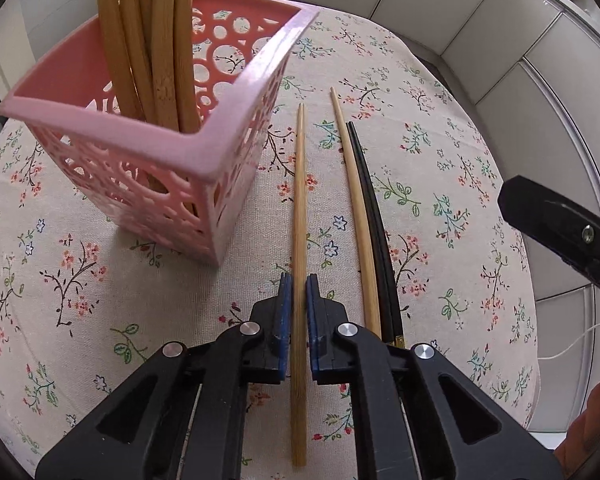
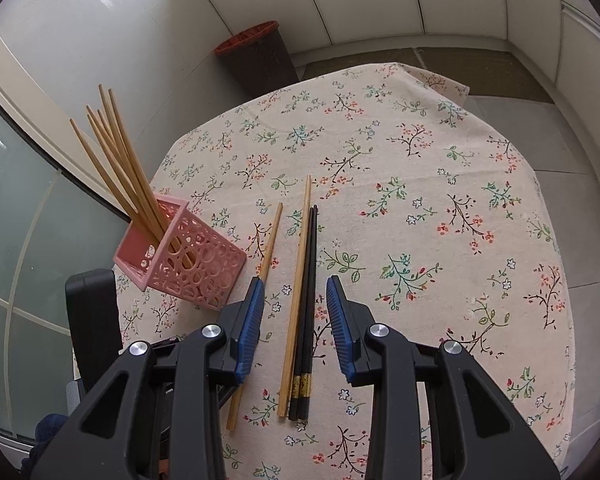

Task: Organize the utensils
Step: 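Grasp a wooden chopstick with the left tool while the right tool grasps another, then lift both wooden chopsticks and carry them above the pink basket, then lower both chopsticks into the pink basket and open both tools, then move the left tool to the black chopstick pair and close on one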

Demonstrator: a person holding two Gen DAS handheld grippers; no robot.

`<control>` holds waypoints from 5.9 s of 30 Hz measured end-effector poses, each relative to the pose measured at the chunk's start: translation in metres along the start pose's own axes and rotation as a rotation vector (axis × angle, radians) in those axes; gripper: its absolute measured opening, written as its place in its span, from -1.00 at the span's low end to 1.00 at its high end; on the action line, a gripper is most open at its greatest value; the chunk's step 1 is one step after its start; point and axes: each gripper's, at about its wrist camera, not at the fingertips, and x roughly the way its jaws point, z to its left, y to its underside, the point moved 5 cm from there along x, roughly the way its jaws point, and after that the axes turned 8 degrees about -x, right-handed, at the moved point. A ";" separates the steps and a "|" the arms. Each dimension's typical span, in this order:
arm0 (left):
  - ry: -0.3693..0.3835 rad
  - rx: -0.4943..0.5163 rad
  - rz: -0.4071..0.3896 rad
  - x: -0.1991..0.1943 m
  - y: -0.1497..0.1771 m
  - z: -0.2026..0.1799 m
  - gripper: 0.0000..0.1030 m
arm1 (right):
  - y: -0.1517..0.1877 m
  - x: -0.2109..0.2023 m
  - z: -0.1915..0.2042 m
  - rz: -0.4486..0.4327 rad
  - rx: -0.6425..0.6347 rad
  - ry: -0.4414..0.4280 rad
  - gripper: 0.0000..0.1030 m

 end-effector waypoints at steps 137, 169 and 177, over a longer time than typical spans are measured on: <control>0.154 -0.167 -0.420 -0.191 -0.082 0.106 0.06 | -0.068 -0.012 0.126 -0.698 -0.280 0.163 -0.85; 0.014 0.008 -0.453 -0.192 -0.052 0.028 0.86 | -0.030 -0.111 0.049 -0.450 -0.117 0.159 0.59; 0.024 0.110 -0.250 -0.137 -0.011 -0.026 0.86 | -0.028 -0.121 -0.007 -0.426 -0.065 0.239 0.87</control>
